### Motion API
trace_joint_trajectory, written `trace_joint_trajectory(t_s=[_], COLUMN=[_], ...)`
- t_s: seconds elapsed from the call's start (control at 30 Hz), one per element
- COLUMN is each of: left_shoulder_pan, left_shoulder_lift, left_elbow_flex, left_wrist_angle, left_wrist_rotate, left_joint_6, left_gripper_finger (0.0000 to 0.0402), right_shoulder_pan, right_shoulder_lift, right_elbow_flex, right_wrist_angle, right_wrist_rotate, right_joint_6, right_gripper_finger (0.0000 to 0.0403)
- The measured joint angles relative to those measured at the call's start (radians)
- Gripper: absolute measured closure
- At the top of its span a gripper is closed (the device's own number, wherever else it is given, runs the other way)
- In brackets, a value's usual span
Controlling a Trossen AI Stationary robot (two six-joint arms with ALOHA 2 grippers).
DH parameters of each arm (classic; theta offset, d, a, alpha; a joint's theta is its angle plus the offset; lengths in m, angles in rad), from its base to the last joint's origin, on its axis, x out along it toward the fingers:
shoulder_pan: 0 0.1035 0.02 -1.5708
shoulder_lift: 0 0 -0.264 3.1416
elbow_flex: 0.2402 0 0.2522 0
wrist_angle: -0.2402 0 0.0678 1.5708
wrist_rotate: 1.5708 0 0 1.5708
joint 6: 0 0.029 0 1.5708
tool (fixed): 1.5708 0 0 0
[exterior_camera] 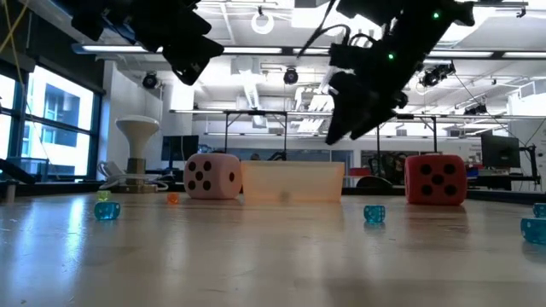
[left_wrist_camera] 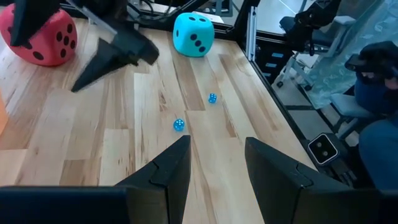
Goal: Pick & Place Dice
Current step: Put the red die into the orange bin
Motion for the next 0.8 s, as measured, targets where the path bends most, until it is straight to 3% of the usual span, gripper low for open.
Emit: trace_joint_trajectory(t_s=[0.53,0.8], left_shoulder_pan=[0.0,0.0], left_shoulder_lift=[0.0,0.0], left_elbow_flex=[0.0,0.0], left_wrist_angle=[-0.01,-0.011], left_wrist_rotate=[0.0,0.0], left_joint_6=[0.0,0.0], left_gripper_finger=[0.0254,0.0254], right_shoulder_pan=[-0.011,-0.012], right_shoulder_lift=[0.028,-0.081], right_elbow_flex=[0.002,0.002], right_wrist_angle=[0.038,-0.081], right_wrist_rotate=[0.003,0.002], right_joint_6=[-0.027,0.092], right_gripper_finger=[0.0003,0.0003])
